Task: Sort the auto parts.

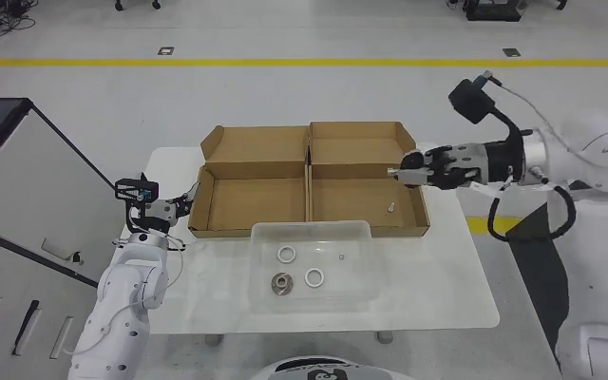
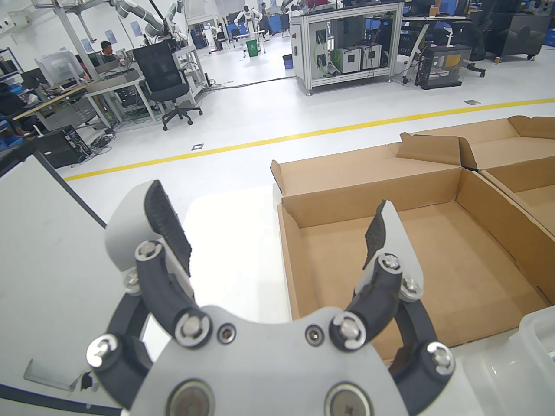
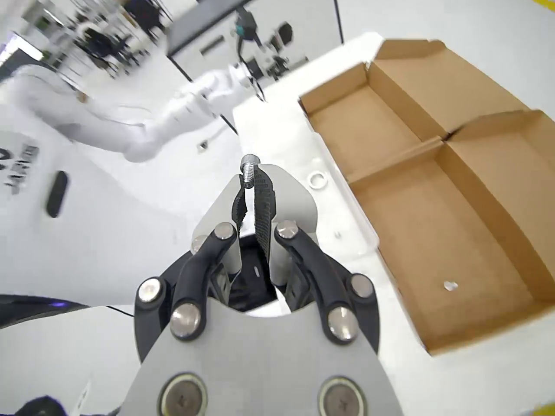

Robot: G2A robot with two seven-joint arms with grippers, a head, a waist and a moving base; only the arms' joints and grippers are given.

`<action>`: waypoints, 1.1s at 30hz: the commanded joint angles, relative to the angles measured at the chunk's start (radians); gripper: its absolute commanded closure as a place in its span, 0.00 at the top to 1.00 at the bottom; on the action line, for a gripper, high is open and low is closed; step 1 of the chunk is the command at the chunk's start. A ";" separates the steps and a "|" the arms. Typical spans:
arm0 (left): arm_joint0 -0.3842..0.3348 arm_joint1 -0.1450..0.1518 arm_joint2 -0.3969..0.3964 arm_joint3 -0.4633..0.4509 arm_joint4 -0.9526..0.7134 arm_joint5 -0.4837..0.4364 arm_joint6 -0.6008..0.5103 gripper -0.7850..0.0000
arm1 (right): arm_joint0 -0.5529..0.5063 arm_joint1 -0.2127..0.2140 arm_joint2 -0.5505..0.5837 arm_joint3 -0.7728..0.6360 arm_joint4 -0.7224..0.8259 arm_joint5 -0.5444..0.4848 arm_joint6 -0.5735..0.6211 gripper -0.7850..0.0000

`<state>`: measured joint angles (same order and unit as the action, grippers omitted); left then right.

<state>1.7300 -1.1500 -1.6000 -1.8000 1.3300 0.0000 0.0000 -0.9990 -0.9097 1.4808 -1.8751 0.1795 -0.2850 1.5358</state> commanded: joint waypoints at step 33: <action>0.000 0.000 0.000 0.000 0.000 0.000 0.000 1.00 | 0.658 0.038 -1.151 0.470 -0.535 -0.248 -0.322 0.00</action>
<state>1.7300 -1.1500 -1.6000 -1.8000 1.3300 0.0000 0.0000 -0.3445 -0.8579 0.3365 -1.4250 -0.3498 -0.5370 1.2316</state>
